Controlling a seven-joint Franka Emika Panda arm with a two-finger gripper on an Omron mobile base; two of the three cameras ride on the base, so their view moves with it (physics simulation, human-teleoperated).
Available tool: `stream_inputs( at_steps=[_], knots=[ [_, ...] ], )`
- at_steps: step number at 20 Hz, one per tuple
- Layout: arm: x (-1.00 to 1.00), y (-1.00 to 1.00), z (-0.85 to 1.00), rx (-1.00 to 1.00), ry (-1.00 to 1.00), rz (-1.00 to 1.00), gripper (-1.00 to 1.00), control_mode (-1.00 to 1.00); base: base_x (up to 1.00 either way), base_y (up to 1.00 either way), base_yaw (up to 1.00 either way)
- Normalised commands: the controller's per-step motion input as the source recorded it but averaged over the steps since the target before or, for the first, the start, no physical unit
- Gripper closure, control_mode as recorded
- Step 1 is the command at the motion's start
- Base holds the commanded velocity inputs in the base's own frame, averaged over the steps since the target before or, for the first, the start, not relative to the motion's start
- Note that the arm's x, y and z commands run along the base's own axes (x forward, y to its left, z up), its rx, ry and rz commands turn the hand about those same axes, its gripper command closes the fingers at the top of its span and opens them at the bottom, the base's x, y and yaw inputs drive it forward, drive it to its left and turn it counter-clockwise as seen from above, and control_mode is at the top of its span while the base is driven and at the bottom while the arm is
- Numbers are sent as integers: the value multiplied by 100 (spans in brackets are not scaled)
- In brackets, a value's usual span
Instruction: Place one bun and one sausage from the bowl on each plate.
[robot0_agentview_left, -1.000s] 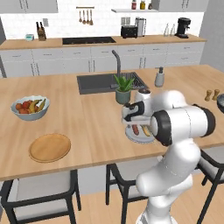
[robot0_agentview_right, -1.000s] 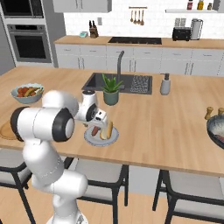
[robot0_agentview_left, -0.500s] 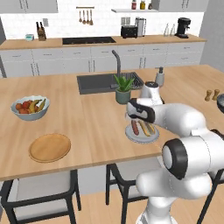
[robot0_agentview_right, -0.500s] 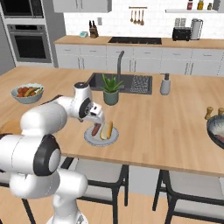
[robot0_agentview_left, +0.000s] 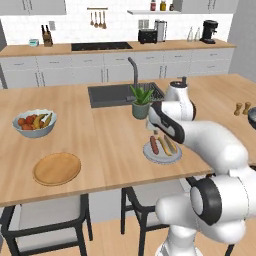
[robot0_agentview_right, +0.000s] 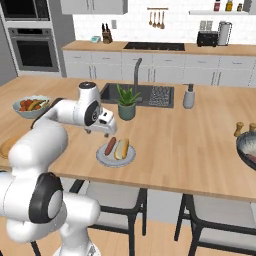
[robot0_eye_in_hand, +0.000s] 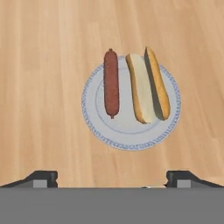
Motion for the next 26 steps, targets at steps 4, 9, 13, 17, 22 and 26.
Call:
stream_inputs(
  at_steps=[4, 9, 13, 17, 22, 26],
  knots=[
    [-63, -2, 28, -3, 3, 2, -100, -100, 0, 0, 0],
    [-51, -3, 32, -3, 3, 5, -100, -100, 0, 0, 0],
    [-24, -2, 30, -2, 2, 4, -100, -100, 0, 0, 0],
    [-28, -18, 16, 0, 0, 5, -100, -100, 0, 0, 0],
    [-36, 0, 4, 0, 0, 0, -100, -100, 0, 0, 0],
    [-13, -2, 1, 0, 0, 0, -100, 100, -5, -6, 0]
  ],
)
